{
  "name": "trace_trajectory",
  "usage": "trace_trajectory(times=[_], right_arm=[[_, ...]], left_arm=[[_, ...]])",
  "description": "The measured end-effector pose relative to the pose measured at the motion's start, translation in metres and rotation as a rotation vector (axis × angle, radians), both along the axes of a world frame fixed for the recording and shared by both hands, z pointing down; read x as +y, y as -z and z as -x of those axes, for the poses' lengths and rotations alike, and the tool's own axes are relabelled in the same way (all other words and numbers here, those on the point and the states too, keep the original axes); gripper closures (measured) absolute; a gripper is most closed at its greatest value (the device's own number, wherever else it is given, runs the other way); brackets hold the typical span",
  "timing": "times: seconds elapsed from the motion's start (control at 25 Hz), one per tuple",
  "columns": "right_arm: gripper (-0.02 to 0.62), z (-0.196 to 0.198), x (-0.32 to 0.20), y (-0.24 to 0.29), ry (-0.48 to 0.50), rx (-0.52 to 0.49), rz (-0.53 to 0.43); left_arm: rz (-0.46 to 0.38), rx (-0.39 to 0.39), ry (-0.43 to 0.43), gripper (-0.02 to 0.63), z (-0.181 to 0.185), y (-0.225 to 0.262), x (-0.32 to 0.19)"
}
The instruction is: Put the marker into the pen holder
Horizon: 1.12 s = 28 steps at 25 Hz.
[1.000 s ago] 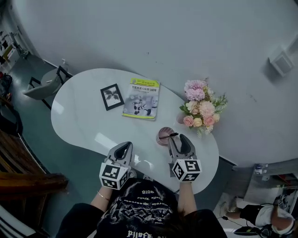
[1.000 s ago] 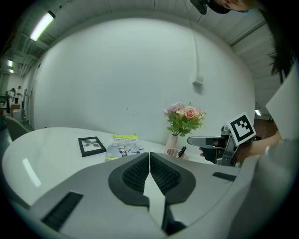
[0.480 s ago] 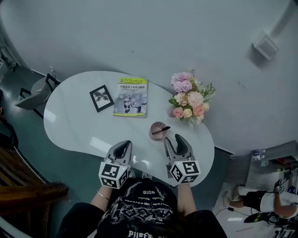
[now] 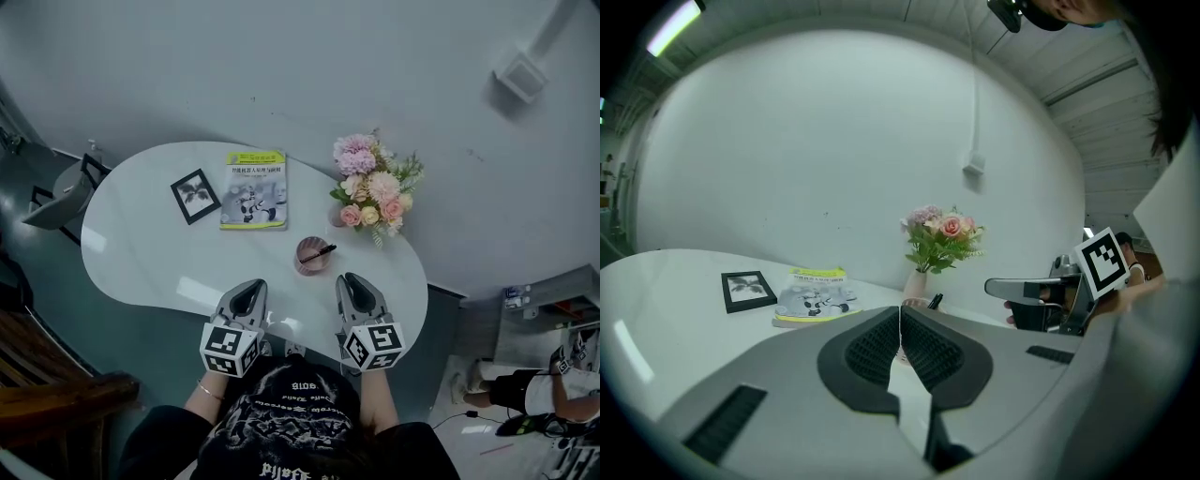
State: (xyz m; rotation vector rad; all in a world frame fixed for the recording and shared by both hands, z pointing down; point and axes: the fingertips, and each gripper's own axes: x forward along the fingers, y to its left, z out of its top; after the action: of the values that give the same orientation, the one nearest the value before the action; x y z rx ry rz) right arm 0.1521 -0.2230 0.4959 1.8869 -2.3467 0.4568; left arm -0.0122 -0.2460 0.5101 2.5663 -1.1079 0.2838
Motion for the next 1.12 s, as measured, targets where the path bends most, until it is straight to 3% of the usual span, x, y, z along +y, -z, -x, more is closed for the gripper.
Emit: trace_trajectory(times=[0.12, 1.12], right_arm=[[0.552, 0.002, 0.003, 0.0, 0.0, 0.005, 0.001], [0.568, -0.002, 0.006, -0.011, -0.04, 0.064, 0.019]], left_arm=[[-0.001, 0.002, -0.008, 0.581, -0.002, 0.0, 0.002], [-0.008, -0.012, -0.001, 0.581, 0.001, 0.001, 0.004]])
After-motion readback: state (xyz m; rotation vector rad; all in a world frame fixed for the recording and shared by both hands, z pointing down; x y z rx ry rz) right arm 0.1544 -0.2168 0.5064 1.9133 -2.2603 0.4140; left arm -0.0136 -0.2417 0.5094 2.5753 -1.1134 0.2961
